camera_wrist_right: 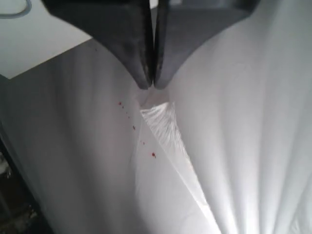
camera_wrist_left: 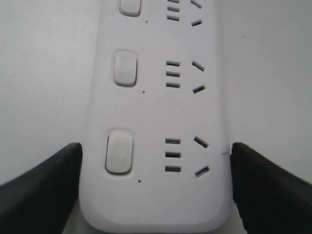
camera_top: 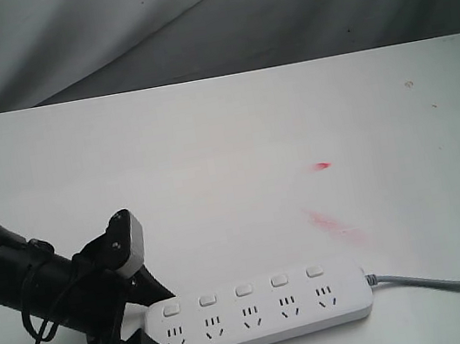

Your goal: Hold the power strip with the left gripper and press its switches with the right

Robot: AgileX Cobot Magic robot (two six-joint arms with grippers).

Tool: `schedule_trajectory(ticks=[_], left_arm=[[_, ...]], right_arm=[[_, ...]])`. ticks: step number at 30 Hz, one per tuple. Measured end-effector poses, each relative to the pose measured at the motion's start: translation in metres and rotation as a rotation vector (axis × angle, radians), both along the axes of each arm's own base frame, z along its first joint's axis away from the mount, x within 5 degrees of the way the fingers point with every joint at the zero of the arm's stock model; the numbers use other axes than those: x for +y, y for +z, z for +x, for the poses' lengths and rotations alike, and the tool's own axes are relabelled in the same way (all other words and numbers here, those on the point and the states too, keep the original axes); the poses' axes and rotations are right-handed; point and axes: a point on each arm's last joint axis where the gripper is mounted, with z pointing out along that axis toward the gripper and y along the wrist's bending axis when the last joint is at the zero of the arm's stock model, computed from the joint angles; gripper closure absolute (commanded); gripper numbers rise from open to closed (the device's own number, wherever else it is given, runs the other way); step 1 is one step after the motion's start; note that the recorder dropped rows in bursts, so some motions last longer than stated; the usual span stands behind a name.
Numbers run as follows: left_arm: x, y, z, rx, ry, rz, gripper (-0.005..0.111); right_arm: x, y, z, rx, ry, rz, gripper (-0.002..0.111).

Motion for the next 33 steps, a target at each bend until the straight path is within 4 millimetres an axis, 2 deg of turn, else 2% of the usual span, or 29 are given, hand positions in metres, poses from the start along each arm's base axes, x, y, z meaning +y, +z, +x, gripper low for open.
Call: schedule_trajectory(ticks=[4,12,17,21,25,29,33], left_arm=[[0.0,0.0,0.0,0.0,0.0,0.0,0.076],[0.0,0.0,0.0,0.0,0.0,0.0,0.076],[0.0,0.0,0.0,0.0,0.0,0.0,0.076],[0.0,0.0,0.0,0.0,0.0,0.0,0.076],[0.0,0.0,0.0,0.0,0.0,0.0,0.076],[0.0,0.0,0.0,0.0,0.0,0.0,0.076],[0.0,0.0,0.0,0.0,0.0,0.0,0.076]], right_arm=[[0.001,0.033,0.028,0.131,0.045,-0.032,0.108],[0.003,0.101,0.1,0.397,0.166,-0.194,0.108],[0.004,0.126,0.14,0.522,0.246,-0.242,0.108],[0.007,0.129,0.169,0.591,0.338,-0.322,0.108],[0.018,0.123,0.193,0.588,0.528,-0.412,0.108],[0.031,0.106,0.217,0.549,0.749,-0.473,0.108],[0.036,0.087,0.238,0.504,0.864,-0.529,0.108]])
